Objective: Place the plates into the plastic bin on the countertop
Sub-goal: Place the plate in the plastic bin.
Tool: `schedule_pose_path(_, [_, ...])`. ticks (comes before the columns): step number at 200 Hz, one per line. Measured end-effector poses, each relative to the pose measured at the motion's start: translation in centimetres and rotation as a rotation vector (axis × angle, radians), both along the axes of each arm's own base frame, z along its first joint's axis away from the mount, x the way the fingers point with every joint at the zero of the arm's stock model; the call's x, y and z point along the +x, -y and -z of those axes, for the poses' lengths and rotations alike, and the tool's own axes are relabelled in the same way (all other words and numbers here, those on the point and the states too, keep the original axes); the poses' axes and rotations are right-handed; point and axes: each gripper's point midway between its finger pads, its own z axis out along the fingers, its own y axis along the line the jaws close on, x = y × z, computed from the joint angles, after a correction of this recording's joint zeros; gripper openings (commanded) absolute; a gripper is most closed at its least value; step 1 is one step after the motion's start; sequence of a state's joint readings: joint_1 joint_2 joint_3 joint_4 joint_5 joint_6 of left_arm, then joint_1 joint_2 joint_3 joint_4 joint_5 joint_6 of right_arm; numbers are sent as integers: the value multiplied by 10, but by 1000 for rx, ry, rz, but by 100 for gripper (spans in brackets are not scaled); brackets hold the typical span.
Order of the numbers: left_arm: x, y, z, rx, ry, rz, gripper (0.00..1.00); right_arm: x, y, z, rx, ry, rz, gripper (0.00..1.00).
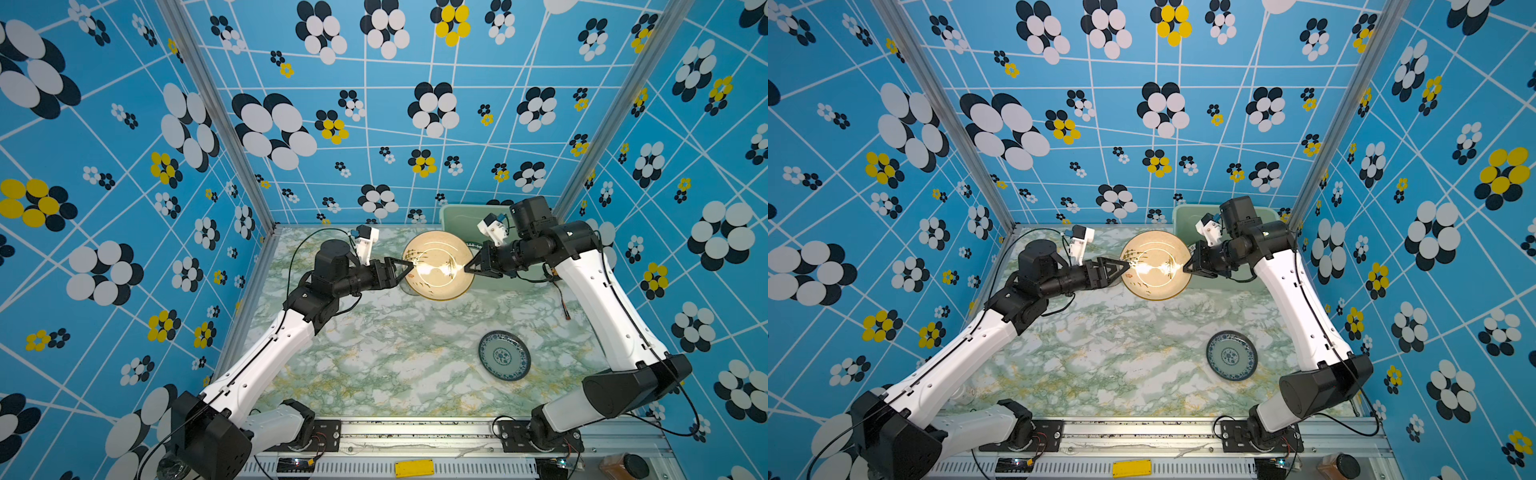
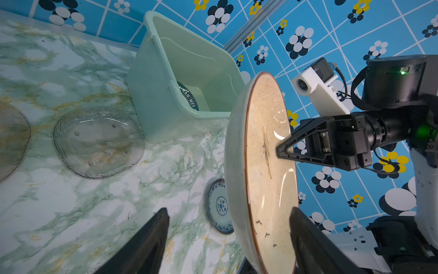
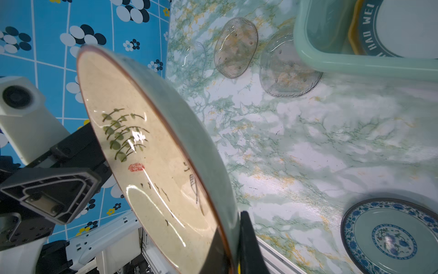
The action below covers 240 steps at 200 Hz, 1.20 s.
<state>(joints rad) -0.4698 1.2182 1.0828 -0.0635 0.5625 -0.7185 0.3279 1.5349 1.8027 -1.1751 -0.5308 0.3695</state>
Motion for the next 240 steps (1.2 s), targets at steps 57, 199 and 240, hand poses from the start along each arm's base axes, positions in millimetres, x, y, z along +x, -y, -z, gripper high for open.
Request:
schedule_pose_path(57, [-2, 11, 6, -15, -63, 24, 32, 0, -15, 3, 20, 10, -14, 0])
schedule_pose_path(199, [1, 13, 44, -107, -317, -75, 0, 13, -26, 0, 148, 88, 74, 52])
schedule_pose_path(240, [4, 20, 40, -181, -381, -102, 0, 14, -30, 22, 274, 56, 159, 55])
